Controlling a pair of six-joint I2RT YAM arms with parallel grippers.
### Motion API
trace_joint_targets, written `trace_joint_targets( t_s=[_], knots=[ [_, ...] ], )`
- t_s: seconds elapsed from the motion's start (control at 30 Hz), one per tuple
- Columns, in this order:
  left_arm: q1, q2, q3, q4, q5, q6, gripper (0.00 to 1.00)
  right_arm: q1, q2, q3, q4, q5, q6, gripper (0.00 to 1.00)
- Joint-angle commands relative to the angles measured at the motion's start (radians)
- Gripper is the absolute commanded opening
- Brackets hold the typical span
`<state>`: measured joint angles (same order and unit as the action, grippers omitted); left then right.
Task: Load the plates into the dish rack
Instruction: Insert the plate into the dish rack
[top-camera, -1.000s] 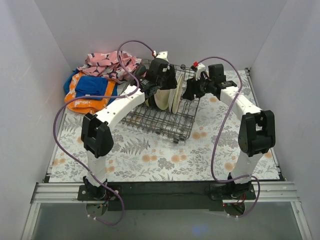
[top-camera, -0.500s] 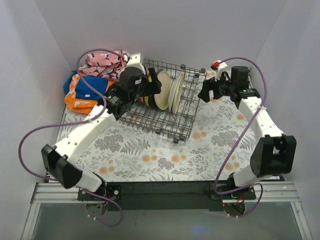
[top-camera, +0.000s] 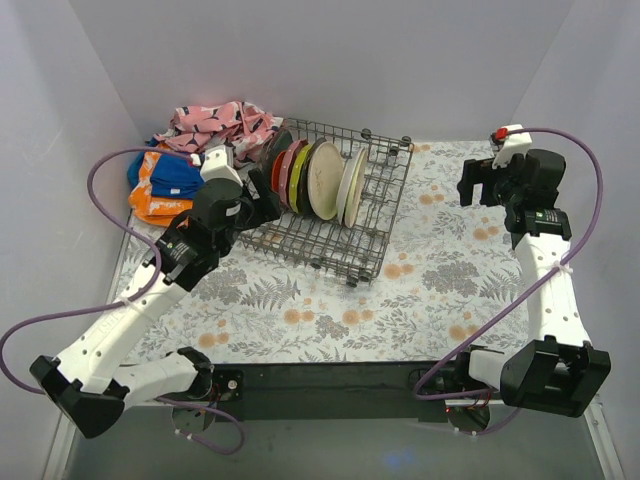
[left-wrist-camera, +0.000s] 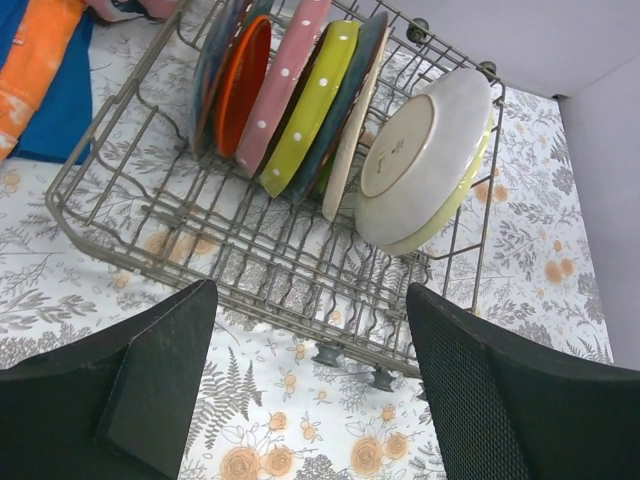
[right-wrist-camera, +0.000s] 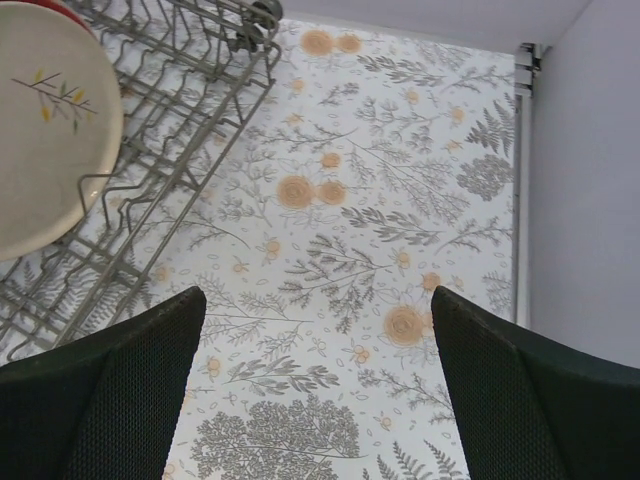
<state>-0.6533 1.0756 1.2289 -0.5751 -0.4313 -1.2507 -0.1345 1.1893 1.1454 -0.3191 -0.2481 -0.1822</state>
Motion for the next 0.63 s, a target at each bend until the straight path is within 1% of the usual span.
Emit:
trace_joint_targets(
  t_s=[0.0,0.23,0.4,0.6],
  knots=[
    [0.004,-0.072,-0.022,-0.049,-0.069,-0.026,0.75,-0.002,-0.028,0.005,-0.021,0.177,0.029,0.98],
    [0.004,-0.101,-0.026,-0.086,-0.076,-0.036,0.75,-0.002,-0.043,0.007,-0.029,0.225,0.087,0.98],
    [0.004,-0.14,-0.039,-0.1,-0.089,-0.039,0.75,-0.002,-0.051,0.01,-0.029,0.216,0.073,0.98],
    [0.004,-0.146,-0.026,-0.123,-0.089,-0.032,0.76,-0.002,-0.069,-0.007,-0.028,0.198,0.052,0.98]
  ],
)
